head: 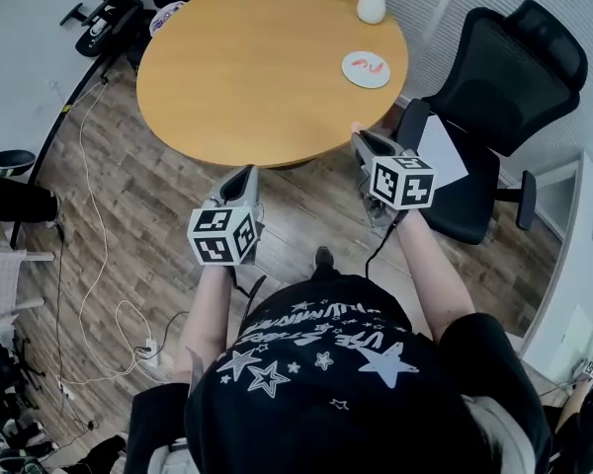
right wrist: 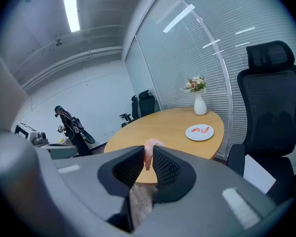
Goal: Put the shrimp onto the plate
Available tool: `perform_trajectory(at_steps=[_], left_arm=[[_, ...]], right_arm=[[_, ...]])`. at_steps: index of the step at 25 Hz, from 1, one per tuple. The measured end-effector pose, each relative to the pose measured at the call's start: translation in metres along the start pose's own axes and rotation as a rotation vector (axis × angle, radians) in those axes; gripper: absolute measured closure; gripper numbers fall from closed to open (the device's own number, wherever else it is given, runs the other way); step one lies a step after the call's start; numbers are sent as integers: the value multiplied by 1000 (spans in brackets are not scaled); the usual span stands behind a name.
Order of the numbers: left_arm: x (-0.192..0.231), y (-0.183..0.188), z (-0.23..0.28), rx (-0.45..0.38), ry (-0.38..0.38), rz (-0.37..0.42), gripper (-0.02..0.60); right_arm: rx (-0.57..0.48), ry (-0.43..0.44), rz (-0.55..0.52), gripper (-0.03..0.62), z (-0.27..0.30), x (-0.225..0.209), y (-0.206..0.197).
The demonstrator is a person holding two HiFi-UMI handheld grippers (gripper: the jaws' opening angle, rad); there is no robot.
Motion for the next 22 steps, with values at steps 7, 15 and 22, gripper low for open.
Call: perform_trajectory(at_steps=[7, 15, 22], left_arm=[[-6, 24, 52, 7, 7, -2, 580], [-13, 40, 82, 20, 13, 17, 580], [3, 44, 95, 27, -6, 11, 580]], right_arm=[[17, 17, 0, 537, 24, -41, 23], [22, 13, 36, 537, 37, -75, 31], [42, -20, 56, 537, 56, -82, 28]])
Point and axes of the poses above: the fingertips, and each gripper's own axes: z forward along the fingers, x to its left, y out of its top, the point moved 5 cm from there along -z, backward along the fingers, and after that the axes turned 5 degrees about x, right-handed, at the moved point
